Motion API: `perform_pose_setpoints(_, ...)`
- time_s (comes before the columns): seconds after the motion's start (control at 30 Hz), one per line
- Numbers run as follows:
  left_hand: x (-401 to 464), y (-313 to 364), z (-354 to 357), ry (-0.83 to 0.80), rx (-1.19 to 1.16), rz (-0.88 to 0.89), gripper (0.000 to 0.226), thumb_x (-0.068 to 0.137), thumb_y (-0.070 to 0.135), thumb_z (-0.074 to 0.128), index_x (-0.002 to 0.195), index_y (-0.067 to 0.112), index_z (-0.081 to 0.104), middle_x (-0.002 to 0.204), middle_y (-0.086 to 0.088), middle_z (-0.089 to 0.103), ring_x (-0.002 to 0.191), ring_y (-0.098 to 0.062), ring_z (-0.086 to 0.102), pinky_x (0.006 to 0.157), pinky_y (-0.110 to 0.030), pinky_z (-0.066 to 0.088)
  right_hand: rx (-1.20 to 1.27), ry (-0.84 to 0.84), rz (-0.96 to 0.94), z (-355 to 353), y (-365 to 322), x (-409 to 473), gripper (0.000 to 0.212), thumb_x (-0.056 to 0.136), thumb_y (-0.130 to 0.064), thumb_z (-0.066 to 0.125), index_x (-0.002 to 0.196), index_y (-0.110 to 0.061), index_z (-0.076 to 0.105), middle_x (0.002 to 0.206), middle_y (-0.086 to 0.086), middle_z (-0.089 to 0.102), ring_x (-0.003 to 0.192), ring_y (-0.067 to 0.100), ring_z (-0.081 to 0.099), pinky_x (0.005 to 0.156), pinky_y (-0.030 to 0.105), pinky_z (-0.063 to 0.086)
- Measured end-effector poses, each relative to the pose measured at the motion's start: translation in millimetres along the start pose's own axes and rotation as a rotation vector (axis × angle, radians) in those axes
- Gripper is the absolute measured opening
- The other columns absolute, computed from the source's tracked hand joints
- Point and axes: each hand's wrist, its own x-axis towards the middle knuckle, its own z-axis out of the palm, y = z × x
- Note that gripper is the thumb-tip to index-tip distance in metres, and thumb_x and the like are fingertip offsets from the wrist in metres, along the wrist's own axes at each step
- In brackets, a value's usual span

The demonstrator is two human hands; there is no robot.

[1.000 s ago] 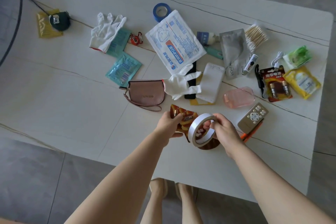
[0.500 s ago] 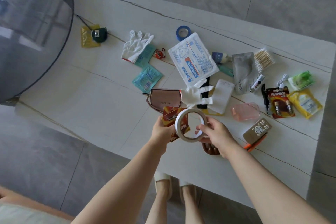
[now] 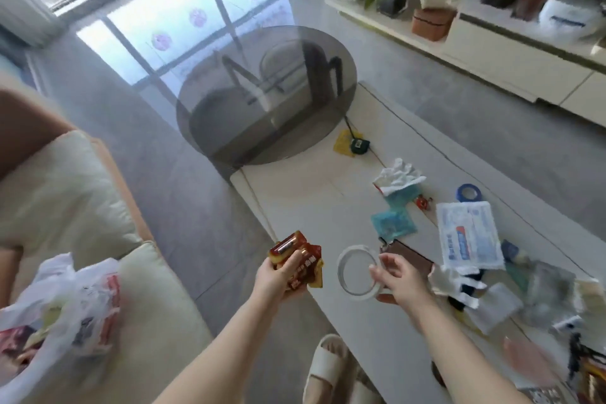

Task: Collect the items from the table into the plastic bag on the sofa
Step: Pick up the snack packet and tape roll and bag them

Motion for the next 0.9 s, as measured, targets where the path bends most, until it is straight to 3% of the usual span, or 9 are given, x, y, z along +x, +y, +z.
perform_pose_setpoints(0.1, -16.8, 14.5, -56.6, 0.130, -0.112, -0.003, 0.031, 0.082, 0.031, 0.073, 0.107, 0.017, 0.062, 0.103, -0.011, 0.067, 0.089, -0.029, 0.066, 0.056, -0.036, 0.058, -0.083, -0.115, -0.047, 51.9, -31.8, -8.1, 0.026, 0.089, -0.014, 0.063, 0.113, -0.012, 0.054, 0.101, 0.013, 0.059, 0.089, 0.023, 0.057, 0.063, 0.031, 0.052)
perform_pose_setpoints(0.2, -33.6, 22.2, -113.0, 0.252, -0.220, -0.023, 0.031, 0.083, 0.030, 0.072, 0.107, 0.012, 0.062, 0.098, -0.015, 0.067, 0.082, -0.031, 0.065, 0.055, -0.036, 0.056, -0.160, -0.215, -0.075, 108.0, -57.3, -19.2, 0.027, 0.089, -0.012, 0.063, 0.114, -0.014, 0.055, 0.095, 0.009, 0.060, 0.087, 0.021, 0.058, 0.063, 0.032, 0.053)
perform_pose_setpoints(0.33, -62.5, 26.0, -179.1, 0.368, -0.393, -0.020, 0.009, 0.091, 0.022, 0.062, 0.089, 0.013, 0.060, 0.070, -0.007, 0.064, 0.052, -0.019, 0.062, 0.040, -0.024, 0.051, -0.272, -0.344, -0.072, 184.1, -82.1, -36.0, 0.024, 0.088, -0.008, 0.063, 0.109, -0.016, 0.055, 0.085, 0.006, 0.056, 0.075, 0.018, 0.056, 0.062, 0.032, 0.052)
perform_pose_setpoints(0.53, -103.4, 21.6, -280.1, 0.538, -0.658, -0.050, 0.017, 0.092, 0.022, 0.047, 0.085, 0.012, 0.059, 0.076, -0.011, 0.065, 0.060, -0.023, 0.059, 0.048, -0.023, 0.049, -0.535, -0.513, -0.134, 300.9, -94.8, -66.5, 0.023, 0.085, -0.008, 0.066, 0.104, -0.017, 0.057, 0.087, 0.009, 0.058, 0.075, 0.020, 0.058, 0.056, 0.030, 0.054)
perform_pose_setpoints(0.67, -115.0, 8.9, -348.3, 0.643, -0.765, -0.030, 0.025, 0.095, 0.018, 0.038, 0.082, 0.010, 0.057, 0.073, -0.012, 0.062, 0.060, -0.024, 0.057, 0.051, -0.025, 0.048, -0.684, -0.613, -0.192, 383.9, -97.0, -94.0, 0.022, 0.081, -0.011, 0.070, 0.097, -0.020, 0.058, 0.083, 0.006, 0.058, 0.073, 0.019, 0.058, 0.064, 0.039, 0.058)
perform_pose_setpoints(0.77, -115.8, 0.3, -401.5, 0.725, -0.808, -0.035, 0.026, 0.096, 0.012, 0.035, 0.077, 0.011, 0.053, 0.071, -0.011, 0.058, 0.059, -0.023, 0.053, 0.039, -0.020, 0.045, -0.765, -0.642, -0.236, 442.9, -90.1, -110.0, 0.021, 0.080, -0.014, 0.072, 0.093, -0.023, 0.056, 0.084, 0.004, 0.058, 0.076, 0.019, 0.059, 0.067, 0.040, 0.059)
perform_pose_setpoints(0.83, -111.6, -4.4, -434.5, 0.773, -0.823, -0.047, 0.025, 0.097, 0.008, 0.034, 0.081, 0.007, 0.053, 0.071, -0.010, 0.055, 0.059, -0.021, 0.051, 0.035, -0.017, 0.042, -0.802, -0.639, -0.247, 478.6, -83.9, -117.1, 0.027, 0.080, -0.015, 0.072, 0.101, -0.016, 0.055, 0.091, 0.008, 0.059, 0.081, 0.022, 0.060, 0.063, 0.039, 0.058)
perform_pose_setpoints(0.9, -105.2, -9.4, -466.5, 0.830, -0.795, -0.094, 0.019, 0.096, 0.007, 0.037, 0.094, 0.003, 0.055, 0.072, -0.010, 0.053, 0.061, -0.020, 0.049, 0.041, -0.021, 0.042, -0.833, -0.614, -0.260, 512.4, -77.6, -121.2, 0.031, 0.080, -0.015, 0.072, 0.104, -0.012, 0.053, 0.095, 0.009, 0.059, 0.081, 0.022, 0.059, 0.061, 0.038, 0.057)
